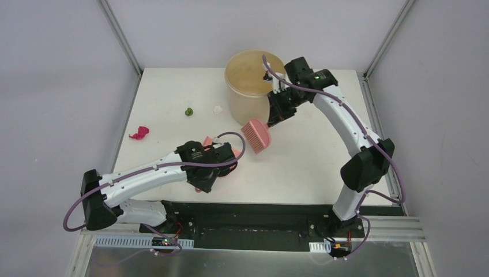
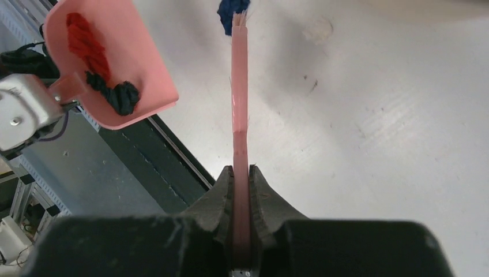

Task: Sweep away the paper scraps from the table

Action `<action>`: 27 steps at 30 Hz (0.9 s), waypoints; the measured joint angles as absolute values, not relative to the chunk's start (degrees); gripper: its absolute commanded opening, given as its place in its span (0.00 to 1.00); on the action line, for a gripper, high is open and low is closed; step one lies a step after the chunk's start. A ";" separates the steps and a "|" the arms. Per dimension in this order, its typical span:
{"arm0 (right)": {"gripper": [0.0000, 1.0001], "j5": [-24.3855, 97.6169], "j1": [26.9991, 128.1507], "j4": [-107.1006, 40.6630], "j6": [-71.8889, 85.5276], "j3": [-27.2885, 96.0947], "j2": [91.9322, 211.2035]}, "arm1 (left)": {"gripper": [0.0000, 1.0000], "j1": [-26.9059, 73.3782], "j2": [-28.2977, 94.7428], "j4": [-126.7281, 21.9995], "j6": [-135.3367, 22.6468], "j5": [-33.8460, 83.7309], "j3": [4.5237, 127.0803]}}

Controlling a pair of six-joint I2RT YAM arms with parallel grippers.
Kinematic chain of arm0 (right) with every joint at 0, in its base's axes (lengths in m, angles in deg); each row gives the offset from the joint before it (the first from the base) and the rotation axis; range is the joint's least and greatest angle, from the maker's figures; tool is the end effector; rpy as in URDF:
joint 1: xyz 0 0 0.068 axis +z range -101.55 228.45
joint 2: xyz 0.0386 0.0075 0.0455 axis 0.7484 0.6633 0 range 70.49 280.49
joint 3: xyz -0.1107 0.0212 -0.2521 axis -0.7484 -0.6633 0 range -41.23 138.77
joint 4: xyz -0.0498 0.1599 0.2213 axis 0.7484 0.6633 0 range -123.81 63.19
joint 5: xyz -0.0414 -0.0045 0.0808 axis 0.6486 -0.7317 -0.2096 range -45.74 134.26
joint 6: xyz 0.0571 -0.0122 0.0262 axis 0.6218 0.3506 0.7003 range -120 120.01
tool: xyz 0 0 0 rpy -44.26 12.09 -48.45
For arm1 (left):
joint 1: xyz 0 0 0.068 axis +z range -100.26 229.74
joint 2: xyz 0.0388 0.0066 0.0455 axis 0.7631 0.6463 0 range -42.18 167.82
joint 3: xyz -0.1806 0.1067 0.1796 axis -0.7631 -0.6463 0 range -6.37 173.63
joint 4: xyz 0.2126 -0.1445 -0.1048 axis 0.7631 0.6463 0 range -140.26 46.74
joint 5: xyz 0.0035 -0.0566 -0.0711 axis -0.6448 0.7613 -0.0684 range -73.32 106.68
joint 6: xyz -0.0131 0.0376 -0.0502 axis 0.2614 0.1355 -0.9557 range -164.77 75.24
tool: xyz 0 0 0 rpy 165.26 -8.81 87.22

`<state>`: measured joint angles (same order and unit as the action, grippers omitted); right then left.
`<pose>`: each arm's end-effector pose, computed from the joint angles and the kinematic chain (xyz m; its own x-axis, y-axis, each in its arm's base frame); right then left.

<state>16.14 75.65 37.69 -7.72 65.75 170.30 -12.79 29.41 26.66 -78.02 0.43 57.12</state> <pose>0.3176 0.1894 0.3632 -0.7158 -0.5011 -0.4863 -0.6871 0.6295 0.3628 0.1111 -0.1836 0.2684 -0.8453 0.4844 -0.2253 0.4509 0.8731 0.1855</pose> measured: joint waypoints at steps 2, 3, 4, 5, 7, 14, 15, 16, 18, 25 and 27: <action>0.00 16.14 77.79 34.11 -5.82 65.29 172.61 | 0.00 -12.79 26.76 29.64 -79.92 0.45 55.89; 0.00 16.07 78.75 32.71 -5.08 64.98 173.47 | 0.00 -12.79 25.37 31.06 -80.88 0.45 55.26; 0.00 15.81 80.22 30.61 -3.66 64.50 174.65 | 0.00 -12.79 24.05 32.44 -81.82 0.43 54.73; 0.00 15.31 81.22 29.04 -2.41 64.09 175.43 | 0.00 -12.79 23.03 33.48 -82.54 0.41 54.38; 0.00 13.80 83.21 25.01 0.67 62.99 177.03 | 0.00 -12.79 20.95 35.67 -84.16 0.26 53.75; 0.00 8.84 85.44 4.18 12.43 54.14 178.23 | 0.00 -12.79 18.61 38.80 -87.46 -0.01 53.29; 0.00 8.66 85.40 1.93 13.46 53.66 178.67 | 0.00 -12.79 18.61 38.82 -87.68 -0.05 53.23; 0.00 8.44 85.40 -0.17 14.07 53.66 179.17 | 0.00 -12.79 18.61 38.86 -87.86 -0.07 53.23; 0.00 8.09 85.40 -3.88 15.18 53.66 180.35 | 0.00 -12.79 18.55 38.88 -88.18 -0.42 53.20; 0.00 7.48 85.38 -14.42 15.56 48.90 180.81 | 0.00 -12.79 18.52 38.97 -89.47 -3.22 53.23; 0.00 7.22 85.33 -16.41 15.40 45.95 179.17 | 0.00 -12.79 18.70 39.08 -89.52 -3.88 53.20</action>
